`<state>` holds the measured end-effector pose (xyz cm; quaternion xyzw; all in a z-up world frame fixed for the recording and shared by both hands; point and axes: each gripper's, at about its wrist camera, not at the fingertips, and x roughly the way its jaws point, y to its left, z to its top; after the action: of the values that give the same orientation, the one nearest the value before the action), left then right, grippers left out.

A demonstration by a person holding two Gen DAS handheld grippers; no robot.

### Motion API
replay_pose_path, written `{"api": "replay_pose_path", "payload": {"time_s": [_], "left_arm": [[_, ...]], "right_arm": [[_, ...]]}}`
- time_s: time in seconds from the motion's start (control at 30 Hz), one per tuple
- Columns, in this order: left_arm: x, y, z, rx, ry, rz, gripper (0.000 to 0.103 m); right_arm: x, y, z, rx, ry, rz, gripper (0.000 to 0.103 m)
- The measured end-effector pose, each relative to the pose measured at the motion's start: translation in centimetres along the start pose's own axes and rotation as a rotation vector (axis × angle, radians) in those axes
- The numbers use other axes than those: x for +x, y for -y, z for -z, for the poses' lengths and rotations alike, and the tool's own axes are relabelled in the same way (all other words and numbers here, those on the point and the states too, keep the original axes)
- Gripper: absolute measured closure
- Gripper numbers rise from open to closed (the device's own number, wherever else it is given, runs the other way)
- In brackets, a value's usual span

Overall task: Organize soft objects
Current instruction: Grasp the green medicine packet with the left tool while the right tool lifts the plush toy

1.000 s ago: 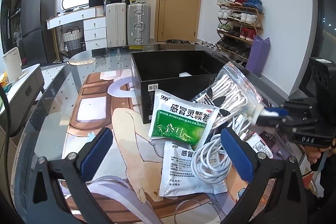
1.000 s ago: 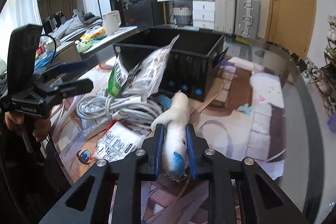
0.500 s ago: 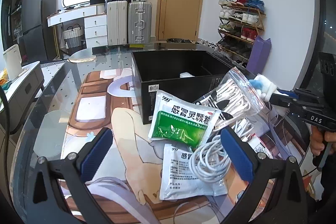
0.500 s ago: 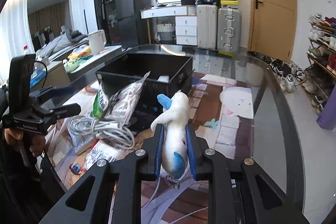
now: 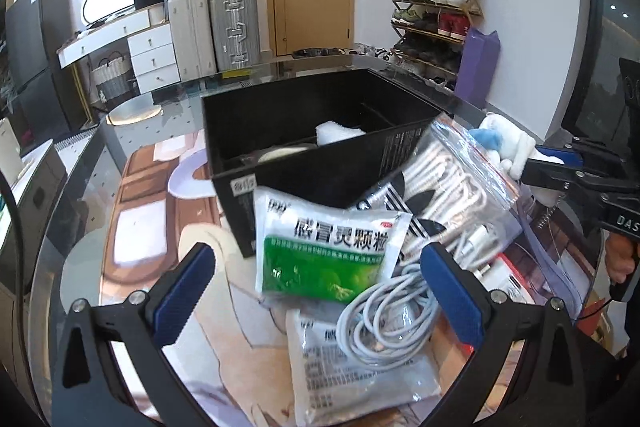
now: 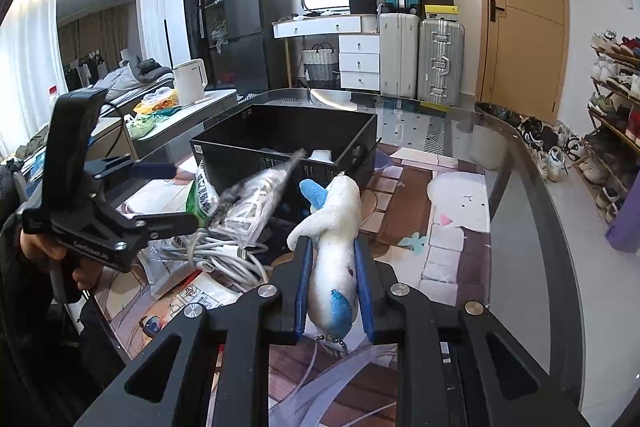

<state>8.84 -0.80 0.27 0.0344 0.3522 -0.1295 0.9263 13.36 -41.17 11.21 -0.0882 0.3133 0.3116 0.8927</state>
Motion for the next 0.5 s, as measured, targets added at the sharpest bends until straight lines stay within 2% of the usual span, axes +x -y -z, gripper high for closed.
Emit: {"api": "replay_pose_path", "payload": {"time_s": [0.03,0.13,0.37,0.5], "left_arm": [[0.2,-0.1,-0.2,-0.006,-0.01,0.02,0.0],[0.8,-0.1,-0.6,-0.008,-0.029,0.003,0.0],[1.7,0.2,-1.0,0.009,-0.069,0.016,0.001],[2.0,0.7,-0.9,0.034,-0.082,0.03,0.017]], "right_arm": [[-0.1,0.0,0.0,0.001,0.001,0.001,0.082],[-0.3,0.0,0.0,0.003,0.001,0.001,0.082],[-0.2,0.2,-0.1,0.009,-0.005,-0.004,0.082],[-0.3,0.2,-0.1,0.01,-0.005,-0.008,0.082]]}}
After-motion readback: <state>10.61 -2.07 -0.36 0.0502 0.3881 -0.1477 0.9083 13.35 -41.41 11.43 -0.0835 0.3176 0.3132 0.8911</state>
